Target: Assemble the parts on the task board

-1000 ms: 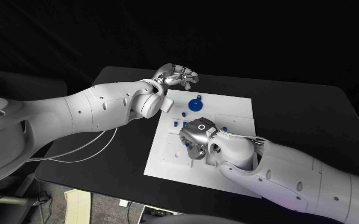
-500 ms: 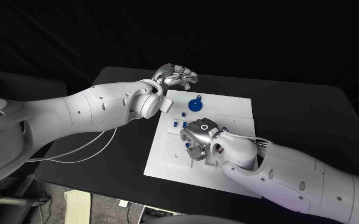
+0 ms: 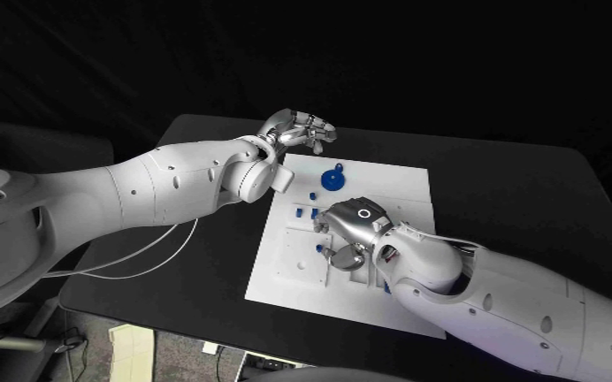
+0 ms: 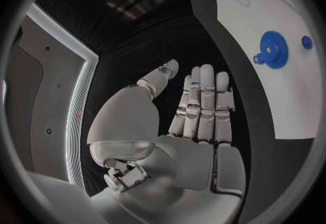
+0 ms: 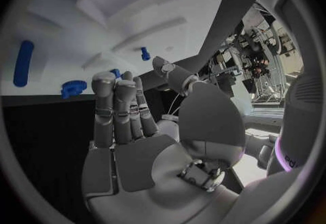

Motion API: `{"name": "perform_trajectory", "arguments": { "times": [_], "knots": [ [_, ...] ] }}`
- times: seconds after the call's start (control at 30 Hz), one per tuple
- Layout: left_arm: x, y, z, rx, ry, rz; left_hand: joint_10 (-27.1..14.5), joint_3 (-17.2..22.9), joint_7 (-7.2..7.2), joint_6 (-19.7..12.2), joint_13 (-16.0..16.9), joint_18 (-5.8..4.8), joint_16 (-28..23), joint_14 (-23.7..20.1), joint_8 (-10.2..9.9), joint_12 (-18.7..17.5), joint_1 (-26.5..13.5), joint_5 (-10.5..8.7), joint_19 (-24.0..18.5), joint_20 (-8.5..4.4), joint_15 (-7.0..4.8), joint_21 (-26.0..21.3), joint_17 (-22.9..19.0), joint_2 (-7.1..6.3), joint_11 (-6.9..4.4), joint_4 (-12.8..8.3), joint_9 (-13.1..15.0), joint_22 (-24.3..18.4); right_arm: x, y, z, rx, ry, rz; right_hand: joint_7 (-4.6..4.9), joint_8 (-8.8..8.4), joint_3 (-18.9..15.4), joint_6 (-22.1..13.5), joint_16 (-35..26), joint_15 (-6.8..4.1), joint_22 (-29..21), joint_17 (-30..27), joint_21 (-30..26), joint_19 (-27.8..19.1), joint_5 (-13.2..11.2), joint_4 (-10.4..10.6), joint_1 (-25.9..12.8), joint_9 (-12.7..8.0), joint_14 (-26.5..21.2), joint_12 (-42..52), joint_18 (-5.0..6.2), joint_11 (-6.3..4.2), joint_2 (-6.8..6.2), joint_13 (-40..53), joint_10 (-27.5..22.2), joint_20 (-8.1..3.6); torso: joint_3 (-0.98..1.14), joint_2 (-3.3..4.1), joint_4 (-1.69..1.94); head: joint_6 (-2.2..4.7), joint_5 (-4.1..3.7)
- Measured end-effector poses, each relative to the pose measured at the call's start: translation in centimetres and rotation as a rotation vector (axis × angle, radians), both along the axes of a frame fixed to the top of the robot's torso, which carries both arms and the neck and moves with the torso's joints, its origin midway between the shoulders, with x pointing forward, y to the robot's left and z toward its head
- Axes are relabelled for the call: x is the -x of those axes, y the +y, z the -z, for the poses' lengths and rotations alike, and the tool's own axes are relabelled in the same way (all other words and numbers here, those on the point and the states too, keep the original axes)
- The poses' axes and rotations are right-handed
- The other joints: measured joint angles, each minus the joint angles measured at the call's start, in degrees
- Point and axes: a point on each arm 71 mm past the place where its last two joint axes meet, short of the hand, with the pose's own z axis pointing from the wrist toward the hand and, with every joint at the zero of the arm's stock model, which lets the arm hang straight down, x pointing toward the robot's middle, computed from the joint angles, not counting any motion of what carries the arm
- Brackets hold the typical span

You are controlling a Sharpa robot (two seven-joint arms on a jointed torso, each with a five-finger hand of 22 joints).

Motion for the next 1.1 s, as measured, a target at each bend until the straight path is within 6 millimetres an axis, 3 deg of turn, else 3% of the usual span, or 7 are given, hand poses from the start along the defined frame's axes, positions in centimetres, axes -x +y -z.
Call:
{"name": "perform_trajectory", "arguments": {
  "times": [0.23,0.4,0.6,0.67,0.8,1.1],
  "knots": [
    [0.0,0.3,0.0,-0.002,0.000,-0.006,0.0,0.0,0.00,0.0,0.0,-0.28,0.0,0.0,0.0,0.0,0.0,0.00,0.0,0.00,0.00,0.0,0.0,0.00,-0.01,0.0,0.0,0.0,-0.7,-2.4,-2.7,-0.054,-0.024,0.034,0.10,0.26,0.2,0.3,0.0,-0.33,-0.1,-0.2,0.0,0.4,0.0,0.5,0.2,0.0,0.3,0.5,0.01,-0.59,-0.19,-0.2,1.7,-0.42,0.04,-0.03,-0.06,0.12,0.04],
    [0.0,0.5,0.0,-0.003,-0.001,-0.009,0.0,0.0,0.00,0.0,0.0,-0.29,0.0,0.0,0.0,0.0,0.0,0.00,0.0,0.00,0.00,0.0,0.0,0.00,-0.01,0.0,0.0,0.0,-2.2,-5.3,-4.4,-0.035,-0.054,0.081,0.51,0.26,-0.8,-0.1,0.0,-0.41,0.0,-0.3,0.0,0.4,0.0,0.3,0.2,-0.3,0.4,0.5,0.00,-0.59,-0.19,-0.6,1.7,-0.42,0.07,-0.07,-0.13,0.29,0.10],
    [-0.1,0.8,0.0,-0.006,-0.001,-0.016,0.0,0.0,0.00,0.0,0.0,-0.29,0.0,0.0,0.0,0.0,0.0,0.00,0.0,0.00,0.00,0.0,0.1,0.00,-0.02,0.0,0.0,0.0,-4.0,-8.9,-5.0,0.011,-0.045,0.160,0.61,0.26,-2.8,-0.6,0.0,-0.42,0.4,-0.3,0.0,0.4,0.0,-0.4,-0.6,-0.5,0.4,0.2,0.00,-0.54,-0.66,-1.4,1.6,-0.38,0.08,-0.08,-0.16,0.66,-0.20],
    [-0.1,0.8,0.0,-0.006,-0.001,-0.016,0.0,0.0,0.00,0.0,0.0,-0.29,0.0,0.0,0.0,0.0,0.0,0.00,0.0,0.00,0.00,0.0,0.1,0.00,-0.02,0.0,0.0,0.1,-4.3,-9.6,-4.7,0.030,-0.033,0.176,0.48,0.26,-3.9,-0.9,0.0,-0.36,0.5,-0.4,0.0,0.1,0.2,-0.9,-1.5,-0.6,0.4,0.0,0.00,-0.06,-0.70,-1.7,1.1,-0.10,0.10,-0.07,-0.16,0.84,-0.43],
    [-0.1,0.9,0.0,-0.006,-0.001,-0.017,0.0,0.0,0.00,0.0,0.0,-0.29,0.0,0.0,0.0,0.0,0.0,0.00,0.0,0.00,0.00,0.0,0.0,0.00,-0.02,0.0,0.0,0.1,-4.7,-10.0,-4.3,0.063,-0.008,0.187,-0.74,0.02,-5.9,-1.9,0.0,0.38,0.8,-0.4,-0.3,-0.5,1.1,-1.7,-2.4,-0.8,-0.4,-0.7,0.00,0.33,-0.48,-2.5,0.1,0.28,0.10,-0.07,-0.15,1.14,-0.81],
    [-0.1,0.8,0.0,-0.005,-0.001,-0.016,0.0,0.0,0.00,0.0,0.0,0.16,0.0,0.0,0.0,0.0,0.0,0.00,0.0,0.00,0.00,0.0,0.1,0.00,-0.03,0.0,0.0,0.1,-5.2,-9.9,-3.4,0.108,0.018,0.193,-0.94,0.02,-5.7,-2.1,0.0,0.61,0.9,-0.5,-0.6,-0.7,-0.2,-1.1,-2.4,-0.8,-0.6,-0.8,0.00,0.56,-0.45,-3.0,-0.1,0.29,0.15,0.00,-0.03,1.36,-1.12]
  ]
}}
